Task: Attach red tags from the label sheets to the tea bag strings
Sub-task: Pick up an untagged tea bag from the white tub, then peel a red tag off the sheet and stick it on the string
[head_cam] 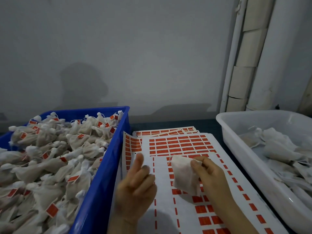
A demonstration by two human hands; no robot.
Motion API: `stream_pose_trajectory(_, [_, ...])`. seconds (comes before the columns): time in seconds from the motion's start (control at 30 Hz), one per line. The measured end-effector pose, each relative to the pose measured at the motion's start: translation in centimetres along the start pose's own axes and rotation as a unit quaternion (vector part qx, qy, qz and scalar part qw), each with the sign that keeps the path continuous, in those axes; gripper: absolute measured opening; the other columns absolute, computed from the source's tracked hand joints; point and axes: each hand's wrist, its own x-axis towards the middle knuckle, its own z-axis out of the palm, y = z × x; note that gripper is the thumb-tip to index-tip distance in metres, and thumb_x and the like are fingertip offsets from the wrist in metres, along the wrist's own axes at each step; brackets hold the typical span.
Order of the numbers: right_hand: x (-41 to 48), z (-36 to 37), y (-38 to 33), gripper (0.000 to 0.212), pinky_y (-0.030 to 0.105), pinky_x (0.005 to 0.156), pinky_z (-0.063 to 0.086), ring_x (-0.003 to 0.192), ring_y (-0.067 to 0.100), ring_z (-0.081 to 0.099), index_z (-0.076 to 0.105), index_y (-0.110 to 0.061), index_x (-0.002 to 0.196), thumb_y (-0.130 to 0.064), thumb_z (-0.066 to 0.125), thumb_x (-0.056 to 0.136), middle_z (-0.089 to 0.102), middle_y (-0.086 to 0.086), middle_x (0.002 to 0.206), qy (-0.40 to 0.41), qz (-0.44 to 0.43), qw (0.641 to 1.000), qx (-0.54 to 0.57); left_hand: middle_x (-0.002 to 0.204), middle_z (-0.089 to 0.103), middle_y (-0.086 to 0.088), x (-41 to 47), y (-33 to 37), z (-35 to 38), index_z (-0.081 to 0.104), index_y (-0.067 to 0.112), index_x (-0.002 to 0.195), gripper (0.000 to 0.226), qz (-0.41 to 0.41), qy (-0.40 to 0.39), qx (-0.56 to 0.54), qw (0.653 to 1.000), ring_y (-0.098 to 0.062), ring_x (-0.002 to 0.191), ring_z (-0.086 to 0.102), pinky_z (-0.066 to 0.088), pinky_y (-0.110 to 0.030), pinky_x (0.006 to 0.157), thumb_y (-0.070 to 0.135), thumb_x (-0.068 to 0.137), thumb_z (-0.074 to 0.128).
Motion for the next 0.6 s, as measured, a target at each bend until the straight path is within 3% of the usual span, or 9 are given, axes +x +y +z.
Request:
stream_pose_trajectory(0.07, [-0.2, -0.1, -0.2, 0.027, 0.003, 0.050, 0.040, 0.081, 0.001, 0.056, 0.056, -0.031, 0.081, -0.053, 0.046, 0.069, 0.054, -0.030, 0.089, -0.004, -0.008, 1.000, 0.012, 0.082, 0.070, -0.010, 2.7, -3.6, 2.9, 0.061, 0.014, 0.115, 0.053, 0.002, -0.011, 0.087, 0.996, -0.013, 0.045, 0.052, 0.046, -0.015, 0.040, 0.002, 0.067, 0.080])
stream_pose_trajectory(0.13, [-0.6, -0.2, -0.1, 0.029, 0.005, 0.054, 0.041, 0.087, 0.005, 0.057, 0.058, -0.030, 0.084, -0.052, 0.047, 0.069, 0.057, -0.027, 0.092, -0.014, -0.015, 1.000, 0.014, 0.107, 0.070, -0.011, 3.0, -4.7, 3.8, 0.058, 0.016, 0.120, 0.043, 0.020, 0.083, 0.135, 0.987, -0.012, 0.043, 0.051, 0.042, -0.012, 0.037, 0.007, 0.079, 0.066])
stream_pose_trajectory(0.2, [-0.7, -0.2, -0.1, 0.029, 0.006, 0.057, 0.041, 0.089, 0.006, 0.057, 0.059, -0.029, 0.084, -0.051, 0.048, 0.069, 0.058, -0.027, 0.091, -0.032, -0.012, 0.999, 0.030, 0.098, 0.073, -0.007, 3.5, -4.1, 3.0, 0.059, 0.016, 0.116, 0.040, 0.024, 0.153, 0.188, 0.970, -0.010, 0.045, 0.053, 0.046, -0.013, 0.043, 0.026, 0.077, 0.059])
stream_pose_trajectory(0.23, [-0.8, -0.2, -0.1, 0.029, 0.006, 0.059, 0.041, 0.090, 0.007, 0.057, 0.060, -0.028, 0.084, -0.051, 0.049, 0.069, 0.058, -0.027, 0.090, -0.046, -0.014, 0.998, 0.040, 0.088, 0.073, -0.005, 3.6, -4.0, 2.9, 0.062, 0.017, 0.110, 0.041, 0.033, 0.198, 0.214, 0.956, -0.011, 0.052, 0.057, 0.052, -0.018, 0.054, 0.035, 0.074, 0.060])
stream_pose_trajectory(0.3, [-0.9, -0.1, -0.3, 0.030, 0.009, 0.065, 0.042, 0.092, 0.008, 0.056, 0.060, -0.028, 0.086, -0.050, 0.048, 0.069, 0.059, -0.024, 0.094, -0.067, -0.009, 0.996, 0.053, 0.069, 0.066, -0.003, 4.2, -4.2, 2.5, 0.067, 0.016, 0.101, 0.038, 0.067, 0.282, 0.287, 0.913, -0.013, 0.063, 0.057, 0.052, -0.027, 0.073, 0.042, 0.074, 0.059])
stream_pose_trajectory(0.33, [-1.0, -0.1, -0.3, 0.031, 0.009, 0.067, 0.042, 0.093, 0.007, 0.056, 0.059, -0.028, 0.088, -0.050, 0.048, 0.069, 0.059, -0.023, 0.096, -0.074, -0.005, 0.995, 0.060, 0.061, 0.060, -0.001, 4.2, -4.4, 2.5, 0.068, 0.015, 0.097, 0.038, 0.084, 0.298, 0.351, 0.884, -0.013, 0.061, 0.053, 0.049, -0.026, 0.070, 0.044, 0.075, 0.057])
stream_pose_trajectory(0.43, [-1.1, 0.2, -0.1, 0.027, 0.011, 0.074, 0.044, 0.095, 0.006, 0.056, 0.061, -0.028, 0.090, -0.045, 0.048, 0.074, 0.060, -0.023, 0.095, -0.092, 0.014, 0.992, 0.089, 0.052, 0.054, 0.007, 3.6, -5.5, 2.6, 0.070, 0.018, 0.084, 0.038, 0.097, 0.273, 0.501, 0.816, -0.009, 0.056, 0.048, 0.043, -0.019, 0.060, 0.047, 0.081, 0.047])
stream_pose_trajectory(0.5, [-1.0, 0.3, 0.1, 0.017, 0.019, 0.075, 0.050, 0.090, 0.012, 0.060, 0.063, -0.023, 0.085, -0.030, 0.047, 0.087, 0.064, -0.012, 0.087, -0.129, 0.035, 0.979, 0.151, 0.053, 0.056, 0.013, 3.3, -5.9, 2.8, 0.070, 0.023, 0.083, 0.033, 0.094, 0.237, 0.552, 0.794, -0.003, 0.056, 0.051, 0.043, -0.011, 0.055, 0.045, 0.084, 0.045])
stream_pose_trajectory(0.6, [-1.0, 0.5, -0.2, 0.028, 0.025, 0.069, 0.053, 0.074, 0.017, 0.061, 0.062, -0.014, 0.078, -0.010, 0.041, 0.095, 0.062, 0.005, 0.079, -0.204, 0.066, 0.952, 0.216, 0.080, 0.065, 0.027, 3.4, -6.4, 3.2, 0.068, 0.034, 0.091, 0.011, 0.036, 0.199, 0.619, 0.759, 0.003, 0.082, 0.058, 0.042, -0.003, 0.056, 0.034, 0.088, 0.058])
